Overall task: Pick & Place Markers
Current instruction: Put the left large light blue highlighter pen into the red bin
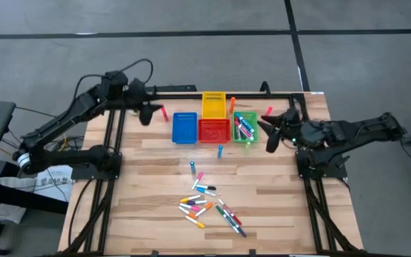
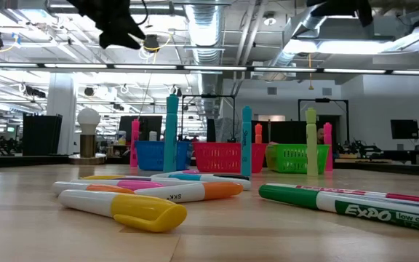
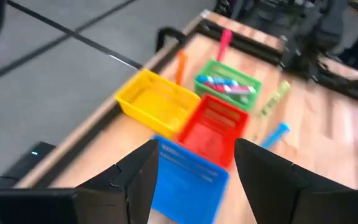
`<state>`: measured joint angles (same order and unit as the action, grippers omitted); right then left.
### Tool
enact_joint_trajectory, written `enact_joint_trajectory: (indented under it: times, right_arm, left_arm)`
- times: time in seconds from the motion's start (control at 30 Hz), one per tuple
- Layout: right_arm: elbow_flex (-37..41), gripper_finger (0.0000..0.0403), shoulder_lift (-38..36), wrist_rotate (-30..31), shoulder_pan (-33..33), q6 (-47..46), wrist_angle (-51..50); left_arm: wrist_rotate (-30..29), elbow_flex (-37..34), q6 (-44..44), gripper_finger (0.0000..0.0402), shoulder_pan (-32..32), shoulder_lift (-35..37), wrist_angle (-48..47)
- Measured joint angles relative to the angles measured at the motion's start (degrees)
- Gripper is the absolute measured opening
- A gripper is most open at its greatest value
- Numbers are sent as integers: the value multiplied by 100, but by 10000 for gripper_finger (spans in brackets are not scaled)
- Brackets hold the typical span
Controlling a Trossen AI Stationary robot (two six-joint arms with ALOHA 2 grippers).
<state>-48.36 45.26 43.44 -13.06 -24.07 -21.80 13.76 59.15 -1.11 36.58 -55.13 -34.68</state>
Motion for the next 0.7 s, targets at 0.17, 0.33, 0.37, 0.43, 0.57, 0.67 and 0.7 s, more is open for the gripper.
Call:
enact_joint_trajectory:
  times: [0.17,0.33,0.37,0.43,0.57,0.67,0.7]
  right_arm:
    - [0,125,382,39,-139,-329,7]
    - [0,125,717,305,-144,-442,84]
    - [0,125,761,329,-143,-440,81]
    - [0,125,832,465,-145,-417,49]
    - [0,125,835,612,-120,-579,-373]
    - [0,125,838,455,-64,-849,-613]
    - [0,125,836,332,-62,-888,-647]
  left_arm:
    - [-202,-732,-4,210,-172,489,37]
    - [-215,-1397,145,210,-235,928,434]
    - [-213,-1531,193,210,-247,999,585]
    - [-212,-1755,376,210,-257,1107,882]
    - [-160,-2010,596,210,-451,1220,1264]
    - [-143,-2062,603,210,-709,1241,1334]
    - [-153,-2085,613,210,-829,1241,1334]
